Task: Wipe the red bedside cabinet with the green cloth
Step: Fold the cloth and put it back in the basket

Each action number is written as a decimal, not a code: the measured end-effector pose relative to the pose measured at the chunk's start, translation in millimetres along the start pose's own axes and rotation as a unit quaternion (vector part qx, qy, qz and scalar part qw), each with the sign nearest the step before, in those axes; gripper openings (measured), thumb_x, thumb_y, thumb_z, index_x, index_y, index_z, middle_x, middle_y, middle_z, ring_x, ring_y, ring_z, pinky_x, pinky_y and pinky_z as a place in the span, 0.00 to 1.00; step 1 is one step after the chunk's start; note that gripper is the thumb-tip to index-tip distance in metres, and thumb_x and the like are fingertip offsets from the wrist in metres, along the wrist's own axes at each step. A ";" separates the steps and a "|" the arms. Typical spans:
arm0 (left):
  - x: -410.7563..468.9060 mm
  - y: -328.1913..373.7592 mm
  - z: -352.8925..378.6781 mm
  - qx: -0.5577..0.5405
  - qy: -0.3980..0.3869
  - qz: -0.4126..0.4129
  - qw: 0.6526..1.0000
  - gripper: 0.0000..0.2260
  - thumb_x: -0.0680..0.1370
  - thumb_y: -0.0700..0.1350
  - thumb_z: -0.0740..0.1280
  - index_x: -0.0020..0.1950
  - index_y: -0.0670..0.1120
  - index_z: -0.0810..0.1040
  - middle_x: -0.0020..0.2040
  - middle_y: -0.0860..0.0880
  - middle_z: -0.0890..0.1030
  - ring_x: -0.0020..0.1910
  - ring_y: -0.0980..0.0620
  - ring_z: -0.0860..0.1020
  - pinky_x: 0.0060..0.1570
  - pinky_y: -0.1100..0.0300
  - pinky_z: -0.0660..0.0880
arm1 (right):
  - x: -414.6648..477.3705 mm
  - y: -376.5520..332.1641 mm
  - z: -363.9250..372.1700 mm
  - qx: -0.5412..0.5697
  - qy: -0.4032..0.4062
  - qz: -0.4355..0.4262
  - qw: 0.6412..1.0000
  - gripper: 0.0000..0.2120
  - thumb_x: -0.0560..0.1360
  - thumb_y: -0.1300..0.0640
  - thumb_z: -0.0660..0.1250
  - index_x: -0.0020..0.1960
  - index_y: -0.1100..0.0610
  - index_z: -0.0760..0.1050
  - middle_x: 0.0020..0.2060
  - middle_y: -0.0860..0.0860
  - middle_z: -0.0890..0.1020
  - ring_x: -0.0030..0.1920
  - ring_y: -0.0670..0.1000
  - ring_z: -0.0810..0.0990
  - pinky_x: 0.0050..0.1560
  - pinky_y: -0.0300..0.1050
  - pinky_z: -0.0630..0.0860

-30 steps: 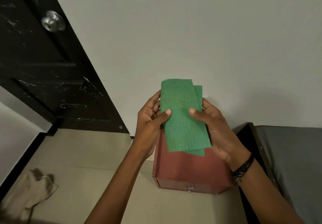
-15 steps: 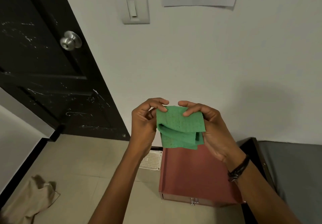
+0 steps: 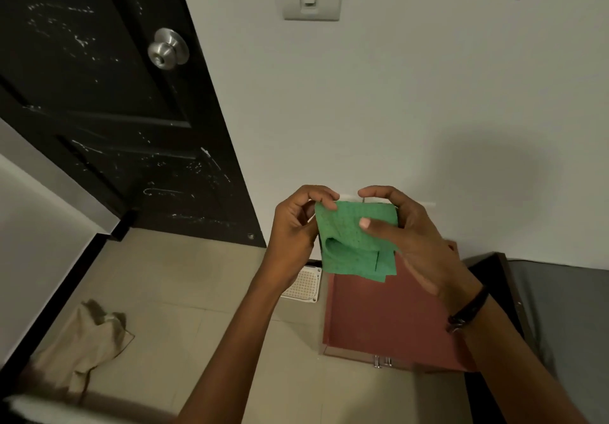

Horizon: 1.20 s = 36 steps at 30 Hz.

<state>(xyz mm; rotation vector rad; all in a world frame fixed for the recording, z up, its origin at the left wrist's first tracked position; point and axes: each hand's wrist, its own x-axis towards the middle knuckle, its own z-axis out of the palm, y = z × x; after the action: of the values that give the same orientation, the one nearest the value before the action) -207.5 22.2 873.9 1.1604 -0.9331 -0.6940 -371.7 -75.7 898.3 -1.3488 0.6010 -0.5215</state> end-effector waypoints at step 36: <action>-32.2 -511.0 -176.3 -0.062 0.280 -0.314 0.905 0.17 0.80 0.33 0.65 0.63 0.51 0.78 0.57 0.49 0.83 0.57 0.49 0.82 0.53 0.53 0.82 | 224.8 557.1 119.3 0.238 0.353 0.213 0.880 0.14 0.78 0.68 0.64 0.58 0.52 0.78 0.53 0.52 0.83 0.52 0.51 0.83 0.42 0.41 0.80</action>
<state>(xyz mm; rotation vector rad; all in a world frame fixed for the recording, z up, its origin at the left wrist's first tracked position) -61.7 -11.4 353.4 1.4504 -0.0093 -0.8458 -122.5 -52.5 339.3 -0.4973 1.2402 -0.7392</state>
